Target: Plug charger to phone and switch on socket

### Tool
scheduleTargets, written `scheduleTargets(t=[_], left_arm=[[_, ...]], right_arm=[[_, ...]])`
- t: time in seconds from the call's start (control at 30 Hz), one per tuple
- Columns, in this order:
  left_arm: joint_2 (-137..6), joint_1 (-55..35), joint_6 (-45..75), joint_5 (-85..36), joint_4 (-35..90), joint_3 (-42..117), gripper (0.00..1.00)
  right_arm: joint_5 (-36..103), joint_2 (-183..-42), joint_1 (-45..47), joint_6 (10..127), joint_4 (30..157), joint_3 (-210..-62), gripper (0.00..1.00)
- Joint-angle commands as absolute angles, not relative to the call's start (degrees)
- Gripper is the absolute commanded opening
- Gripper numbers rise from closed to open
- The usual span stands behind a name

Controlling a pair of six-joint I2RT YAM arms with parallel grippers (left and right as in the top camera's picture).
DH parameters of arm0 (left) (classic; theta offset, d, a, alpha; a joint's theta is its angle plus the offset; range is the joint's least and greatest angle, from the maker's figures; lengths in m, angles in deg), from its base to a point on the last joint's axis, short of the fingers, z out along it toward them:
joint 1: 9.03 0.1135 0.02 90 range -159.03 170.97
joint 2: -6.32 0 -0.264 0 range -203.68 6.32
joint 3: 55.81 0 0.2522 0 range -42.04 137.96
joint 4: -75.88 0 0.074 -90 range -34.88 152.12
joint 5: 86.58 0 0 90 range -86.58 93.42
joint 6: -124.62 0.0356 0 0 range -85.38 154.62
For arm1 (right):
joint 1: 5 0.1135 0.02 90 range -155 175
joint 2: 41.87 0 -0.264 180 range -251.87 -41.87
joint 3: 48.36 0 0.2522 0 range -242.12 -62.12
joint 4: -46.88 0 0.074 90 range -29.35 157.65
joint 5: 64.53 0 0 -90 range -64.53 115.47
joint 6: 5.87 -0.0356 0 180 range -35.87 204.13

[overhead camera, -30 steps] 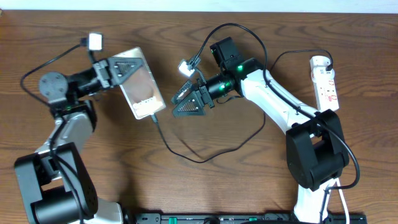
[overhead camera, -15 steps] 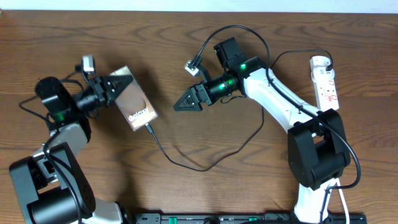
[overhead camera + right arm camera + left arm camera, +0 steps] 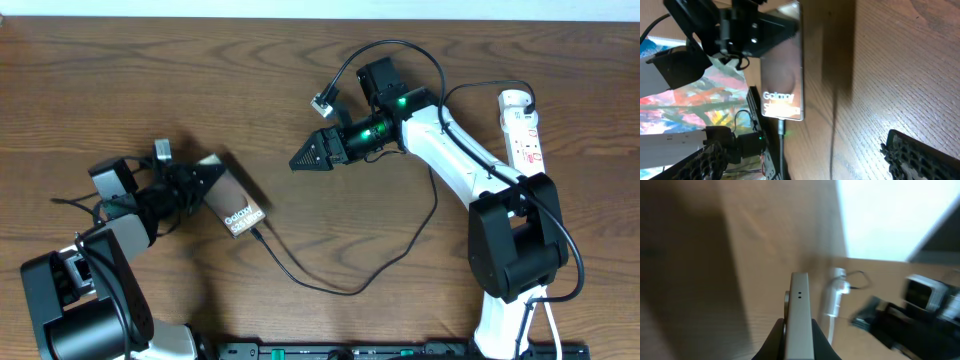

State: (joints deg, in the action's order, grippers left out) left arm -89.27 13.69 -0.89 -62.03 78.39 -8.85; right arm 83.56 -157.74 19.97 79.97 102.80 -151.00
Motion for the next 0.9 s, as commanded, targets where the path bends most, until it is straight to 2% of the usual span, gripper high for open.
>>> scheduleTargets(t=[0.0,0.5,0.87], left_arm=[[-88.83,13.62,4.44,-53.11,73.65,-8.72,0.07],[-88.83,13.62,4.6,-39.32,60.07,-8.72,0.07],[-88.83,13.62,4.6,-38.9,58.46,-8.75,0.08]], right_arm=[[83.84,-157.81,19.73,79.51,102.82,-151.9,0.99],[83.82,-157.81,19.73,79.51,102.82,-151.9,0.99],[83.84,-157.81,19.73,79.59,102.82,-151.9,0.99]])
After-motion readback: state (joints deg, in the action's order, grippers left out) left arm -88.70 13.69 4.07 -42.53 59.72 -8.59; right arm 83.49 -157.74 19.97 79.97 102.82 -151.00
